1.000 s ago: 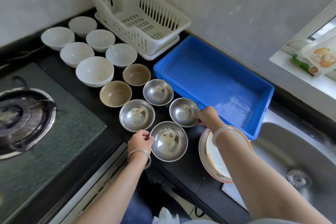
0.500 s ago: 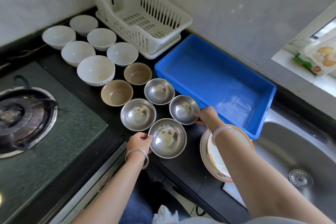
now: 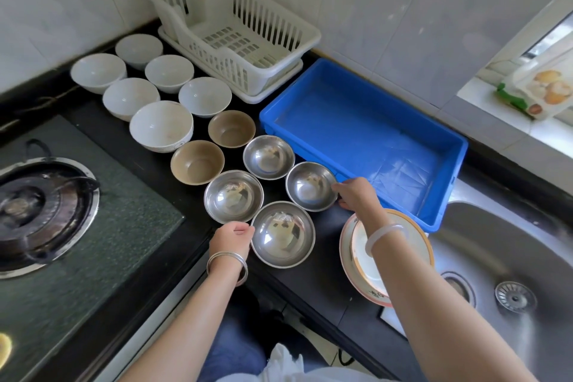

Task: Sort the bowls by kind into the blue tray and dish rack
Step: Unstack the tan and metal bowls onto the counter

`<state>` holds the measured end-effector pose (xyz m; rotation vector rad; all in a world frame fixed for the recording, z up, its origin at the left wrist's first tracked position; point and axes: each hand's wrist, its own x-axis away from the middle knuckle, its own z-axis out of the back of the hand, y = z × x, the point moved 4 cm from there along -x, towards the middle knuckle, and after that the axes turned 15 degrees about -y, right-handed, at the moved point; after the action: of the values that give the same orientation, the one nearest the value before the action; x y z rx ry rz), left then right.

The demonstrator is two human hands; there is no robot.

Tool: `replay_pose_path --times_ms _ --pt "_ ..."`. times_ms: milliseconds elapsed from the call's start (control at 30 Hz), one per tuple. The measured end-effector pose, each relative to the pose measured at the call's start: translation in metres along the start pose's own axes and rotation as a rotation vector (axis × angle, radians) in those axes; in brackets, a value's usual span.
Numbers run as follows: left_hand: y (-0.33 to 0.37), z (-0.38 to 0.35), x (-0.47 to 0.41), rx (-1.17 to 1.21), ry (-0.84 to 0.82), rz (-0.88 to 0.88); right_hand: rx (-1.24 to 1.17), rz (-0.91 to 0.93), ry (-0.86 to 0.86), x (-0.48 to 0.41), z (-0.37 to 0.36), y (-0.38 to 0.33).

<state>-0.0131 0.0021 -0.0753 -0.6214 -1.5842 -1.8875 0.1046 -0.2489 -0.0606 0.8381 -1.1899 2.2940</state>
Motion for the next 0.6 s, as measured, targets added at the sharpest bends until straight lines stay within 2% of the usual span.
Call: replay_pose_path --times_ms 100,233,333,467,600 --pt "0.014 0.002 0.009 -0.143 0.029 -0.065 0.084 0.088 0.072 0.027 0.008 -0.001" --pt "0.042 -0.012 0.020 -0.276 0.026 -0.182 0.140 0.156 0.301 0.066 0.030 0.018" --pt "0.058 -0.039 0.022 -0.296 -0.048 -0.231 0.102 0.139 0.473 0.090 0.052 0.046" --pt "0.067 -0.091 0.025 -0.313 -0.241 -0.273 0.059 0.032 0.526 0.106 0.069 0.096" --pt "0.071 -0.136 0.028 -0.476 -0.402 -0.303 0.012 -0.032 0.494 0.109 0.068 0.131"
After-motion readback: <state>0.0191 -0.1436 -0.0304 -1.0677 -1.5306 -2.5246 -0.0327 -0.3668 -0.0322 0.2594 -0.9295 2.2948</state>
